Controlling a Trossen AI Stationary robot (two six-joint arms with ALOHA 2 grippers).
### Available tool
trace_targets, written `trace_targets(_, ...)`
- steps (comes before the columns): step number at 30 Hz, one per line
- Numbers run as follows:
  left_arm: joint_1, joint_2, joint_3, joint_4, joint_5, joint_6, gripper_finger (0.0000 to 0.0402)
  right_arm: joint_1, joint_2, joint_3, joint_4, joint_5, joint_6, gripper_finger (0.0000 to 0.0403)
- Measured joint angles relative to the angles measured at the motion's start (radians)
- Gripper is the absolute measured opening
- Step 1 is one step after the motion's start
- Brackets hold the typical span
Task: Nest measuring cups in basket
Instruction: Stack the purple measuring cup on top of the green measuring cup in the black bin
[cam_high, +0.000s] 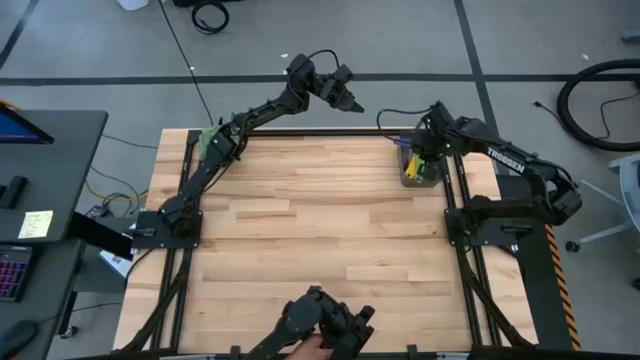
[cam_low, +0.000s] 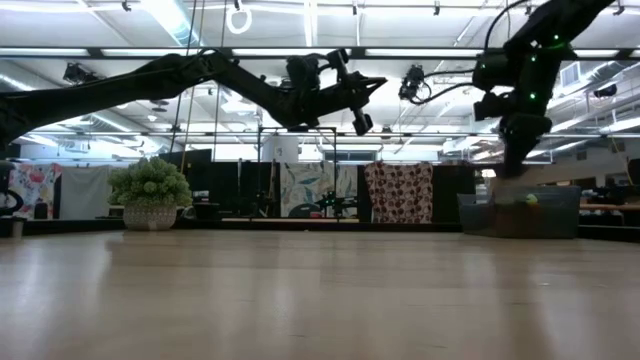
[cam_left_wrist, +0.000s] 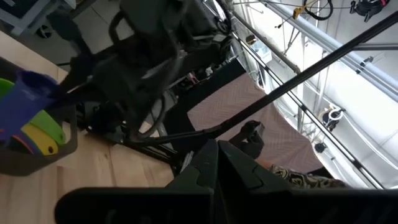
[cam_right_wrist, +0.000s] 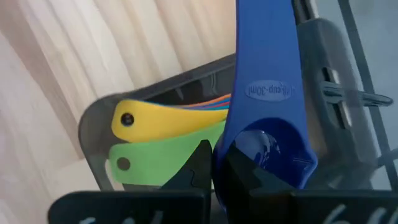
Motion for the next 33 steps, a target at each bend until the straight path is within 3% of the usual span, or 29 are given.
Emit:
trace_targets(15, 0.000, 0.000, 0.000, 0.000, -0.001, 0.000, 0.0011, -0.063, 0.000, -0.133, 0.164, -0.012, -0.083, 0.0017)
trace_targets(19, 0.000, 0.000, 0.000, 0.000, -0.001, 0.000, 0.0011, -0.075, -0.003, -0.158, 0.207, -0.062, -0.073, 0.0018)
trace_targets(26, 0.000, 0.000, 0.000, 0.000, -0.001, 0.000, 0.0011, -0.074, -0.003, -0.163, 0.217, -0.044, -0.072, 0.0074)
trace_targets(33, 0.001, 0.000, 0.000, 0.000, 0.000, -0.002, 0.0011, -0.074, 0.000, -0.141, 0.207, -0.042, -0.054, 0.0082)
